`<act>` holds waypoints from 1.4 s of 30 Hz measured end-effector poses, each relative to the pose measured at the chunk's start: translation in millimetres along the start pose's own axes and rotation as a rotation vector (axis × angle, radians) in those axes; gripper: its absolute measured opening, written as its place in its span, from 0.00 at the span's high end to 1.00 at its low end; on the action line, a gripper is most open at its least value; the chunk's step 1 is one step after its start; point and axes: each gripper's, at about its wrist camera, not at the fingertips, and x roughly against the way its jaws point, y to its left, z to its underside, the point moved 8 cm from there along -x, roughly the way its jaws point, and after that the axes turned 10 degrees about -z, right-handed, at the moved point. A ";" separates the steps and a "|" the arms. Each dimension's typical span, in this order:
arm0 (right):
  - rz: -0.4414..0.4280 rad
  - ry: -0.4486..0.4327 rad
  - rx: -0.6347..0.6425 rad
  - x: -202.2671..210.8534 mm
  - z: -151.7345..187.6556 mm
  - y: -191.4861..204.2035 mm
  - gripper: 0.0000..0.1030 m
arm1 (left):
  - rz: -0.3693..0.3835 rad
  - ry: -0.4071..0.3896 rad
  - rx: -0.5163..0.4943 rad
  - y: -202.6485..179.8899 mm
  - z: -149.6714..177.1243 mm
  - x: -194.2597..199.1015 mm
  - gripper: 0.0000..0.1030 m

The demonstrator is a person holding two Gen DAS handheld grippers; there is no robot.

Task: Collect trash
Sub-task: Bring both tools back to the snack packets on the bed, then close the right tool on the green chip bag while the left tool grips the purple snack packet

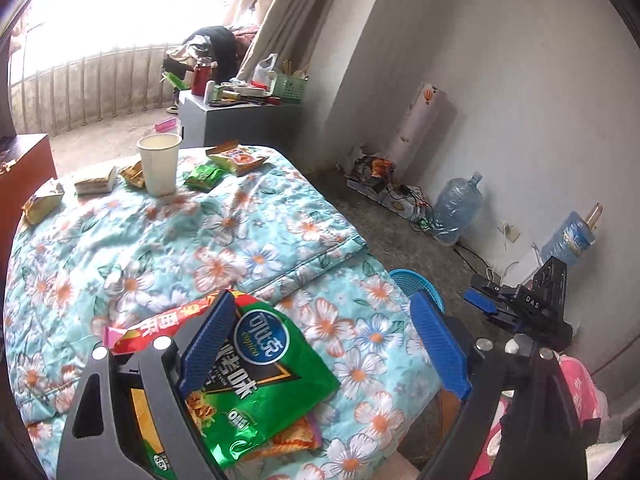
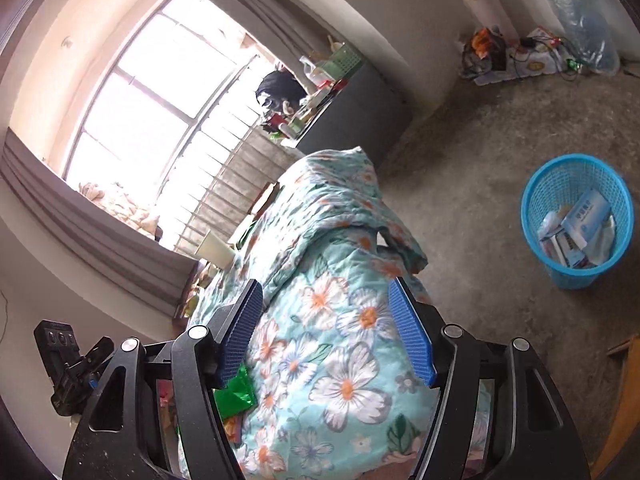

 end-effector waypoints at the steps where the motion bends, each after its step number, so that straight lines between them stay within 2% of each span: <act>1: -0.003 0.014 0.008 -1.7 2.5 6.7 0.39 | -0.014 0.001 0.031 13.1 4.7 4.1 0.16; 4: -0.022 0.024 0.027 1.1 6.6 21.1 0.39 | -0.049 0.015 0.105 47.9 21.3 17.1 0.16; 8: -0.049 0.064 0.045 -6.4 18.3 41.3 0.39 | -0.091 -0.009 0.188 86.7 40.5 39.1 0.16; 11: -0.097 0.121 0.039 -22.6 32.1 56.8 0.39 | -0.104 -0.017 0.253 109.4 60.0 50.9 0.16; 14: -0.101 0.191 0.040 -45.0 47.7 69.1 0.39 | -0.124 -0.008 0.302 131.1 79.7 55.2 0.16; 18: -0.144 0.290 0.025 -71.3 77.8 87.4 0.39 | -0.121 0.020 0.344 144.7 103.2 52.4 0.16; 24: -0.113 0.383 0.127 -103.9 103.6 119.6 0.39 | -0.109 0.041 0.305 140.5 126.2 45.4 0.16; 26: -0.105 0.404 0.158 -116.2 104.6 125.5 0.39 | -0.132 0.045 0.287 138.9 131.2 41.4 0.17; 29: -0.068 0.437 0.196 -144.6 103.9 129.2 0.39 | -0.160 0.044 0.249 135.1 134.3 33.5 0.24; 33: -0.016 0.522 0.224 -179.6 114.0 125.8 0.40 | -0.136 0.059 0.225 128.0 133.2 19.6 0.34; 35: 0.007 0.562 0.236 -191.3 122.0 122.0 0.48 | -0.109 0.072 0.216 123.5 129.9 12.3 0.37; 37: 0.018 0.586 0.212 -193.4 127.9 116.7 0.69 | -0.087 0.088 0.208 119.3 126.7 5.0 0.39; 38: 0.019 0.589 0.204 -191.7 129.3 114.7 0.75 | -0.076 0.092 0.206 117.1 124.6 2.0 0.39; 42: 0.030 0.538 0.190 -171.1 124.4 108.1 0.83 | -0.047 0.068 0.200 110.6 110.0 -4.3 0.39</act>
